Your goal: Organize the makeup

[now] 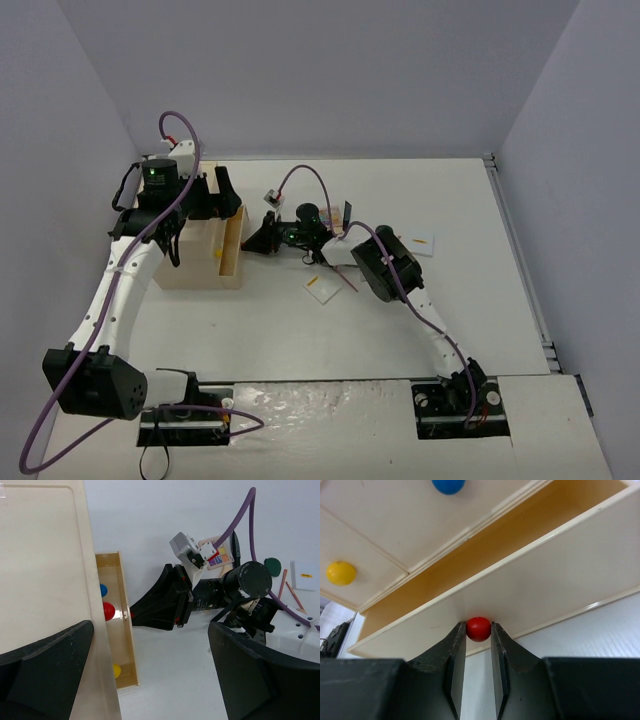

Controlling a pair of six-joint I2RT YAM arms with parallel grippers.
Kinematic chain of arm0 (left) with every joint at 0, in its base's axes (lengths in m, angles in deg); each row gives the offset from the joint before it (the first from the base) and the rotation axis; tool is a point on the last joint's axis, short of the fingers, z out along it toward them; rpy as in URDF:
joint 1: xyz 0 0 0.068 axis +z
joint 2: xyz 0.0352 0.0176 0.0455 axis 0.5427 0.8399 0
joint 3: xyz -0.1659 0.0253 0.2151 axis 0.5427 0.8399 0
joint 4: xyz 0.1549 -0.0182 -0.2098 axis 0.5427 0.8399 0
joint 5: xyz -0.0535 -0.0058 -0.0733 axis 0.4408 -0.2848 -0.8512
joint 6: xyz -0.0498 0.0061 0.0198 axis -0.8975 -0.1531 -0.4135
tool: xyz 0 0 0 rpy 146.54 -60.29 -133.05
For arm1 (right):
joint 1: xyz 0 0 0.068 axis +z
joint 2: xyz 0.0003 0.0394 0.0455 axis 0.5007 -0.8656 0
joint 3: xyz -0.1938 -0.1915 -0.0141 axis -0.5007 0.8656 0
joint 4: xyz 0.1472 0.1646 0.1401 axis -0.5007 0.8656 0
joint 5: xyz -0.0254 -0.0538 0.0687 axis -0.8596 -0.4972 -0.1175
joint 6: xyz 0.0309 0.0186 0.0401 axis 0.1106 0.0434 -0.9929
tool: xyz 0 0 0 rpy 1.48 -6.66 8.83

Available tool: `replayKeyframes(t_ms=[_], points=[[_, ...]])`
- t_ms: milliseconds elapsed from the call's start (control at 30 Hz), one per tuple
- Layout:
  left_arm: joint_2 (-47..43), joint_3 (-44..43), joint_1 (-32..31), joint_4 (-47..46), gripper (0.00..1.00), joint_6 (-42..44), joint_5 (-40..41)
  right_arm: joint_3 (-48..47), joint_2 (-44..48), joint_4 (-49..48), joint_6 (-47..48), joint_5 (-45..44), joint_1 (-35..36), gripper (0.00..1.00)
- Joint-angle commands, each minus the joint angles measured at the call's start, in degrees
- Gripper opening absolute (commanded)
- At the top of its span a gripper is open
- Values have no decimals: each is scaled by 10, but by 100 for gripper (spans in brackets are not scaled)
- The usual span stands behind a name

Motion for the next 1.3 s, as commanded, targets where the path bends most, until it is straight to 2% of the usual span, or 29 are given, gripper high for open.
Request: replayKeyframes(t_ms=[0, 367, 533, 1000, 1267], points=[[5, 2, -8, 3, 97, -20, -22, 32, 86, -71, -6, 21, -19, 0], [7, -1, -8, 10, 97, -15, -13, 76, 130, -17, 25, 22, -44, 0], [2, 0, -8, 10, 97, -11, -5, 91, 153, 52, 79, 17, -46, 1], [1, 2, -8, 8, 97, -10, -4, 153, 170, 38, 83, 5, -61, 3], [1, 2, -8, 8, 97, -10, -5, 167, 191, 64, 104, -3, -73, 2]])
